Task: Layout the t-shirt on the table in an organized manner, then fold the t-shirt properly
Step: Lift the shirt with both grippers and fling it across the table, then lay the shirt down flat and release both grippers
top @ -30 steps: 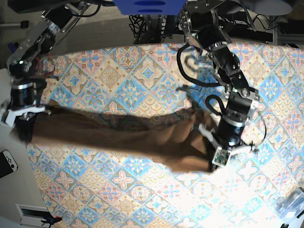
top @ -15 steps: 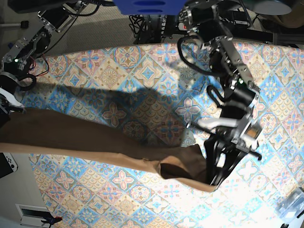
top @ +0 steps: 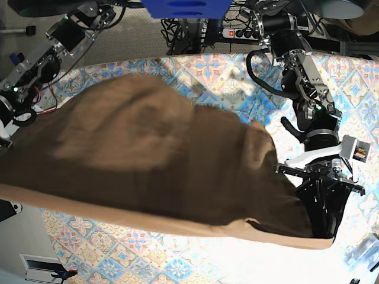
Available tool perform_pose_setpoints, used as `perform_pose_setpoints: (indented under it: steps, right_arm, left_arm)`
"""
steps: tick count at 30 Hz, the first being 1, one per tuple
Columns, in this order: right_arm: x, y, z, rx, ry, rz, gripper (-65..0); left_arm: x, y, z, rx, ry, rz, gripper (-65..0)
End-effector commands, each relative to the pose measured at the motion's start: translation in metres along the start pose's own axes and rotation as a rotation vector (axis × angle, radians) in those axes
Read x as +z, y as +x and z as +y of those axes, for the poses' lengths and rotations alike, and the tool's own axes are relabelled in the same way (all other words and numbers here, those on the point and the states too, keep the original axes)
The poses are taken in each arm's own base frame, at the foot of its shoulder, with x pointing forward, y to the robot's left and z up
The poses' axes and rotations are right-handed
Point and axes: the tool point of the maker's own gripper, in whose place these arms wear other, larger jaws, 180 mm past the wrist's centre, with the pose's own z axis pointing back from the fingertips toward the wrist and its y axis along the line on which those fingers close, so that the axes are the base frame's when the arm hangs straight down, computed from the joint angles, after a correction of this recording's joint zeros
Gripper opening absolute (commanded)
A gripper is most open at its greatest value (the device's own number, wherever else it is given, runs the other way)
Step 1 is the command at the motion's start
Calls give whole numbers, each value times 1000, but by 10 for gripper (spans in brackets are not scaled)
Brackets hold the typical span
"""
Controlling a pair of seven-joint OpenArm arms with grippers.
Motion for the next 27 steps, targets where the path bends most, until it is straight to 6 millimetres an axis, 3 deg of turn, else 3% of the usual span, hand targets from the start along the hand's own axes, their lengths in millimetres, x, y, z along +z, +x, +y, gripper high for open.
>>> perform_pose_setpoints:
  steps: [1,4,7,13,17,21,22,25,27]
  right_arm:
    - [-7,11,0,5,5,-45,-650]
    - [-6,6,2,-7,12,-32,-650]
    - [-6,-12,24,-79,51,20,-650]
    - [24,-90,54,-222,70,248,-650]
    - [72,-156,73,-303,61,460,-650]
    - [144,-217,81,-341,31,707,-650]
    - [151,-230,82,-345,25,741,-650]
    - [130,-261,103,-385,33,743,-650]
    - [128,-282,117,-408,41,776,-650]
  left_arm:
    - [-5,14,-1,-4,-2,-55,-650]
    - [0,5,-2,-18,-20,-6,-650]
    - [16,-15,1,-44,-38,120,-650]
    - [55,-99,4,-106,-116,565,-650]
    - [96,-156,21,-118,-119,786,-650]
    - [115,-200,49,-117,-69,907,-650]
    - [120,-213,57,-114,-54,941,-650]
    - [125,-242,74,-124,-29,1015,-650]
    - [124,-257,82,-142,-23,1051,-650]
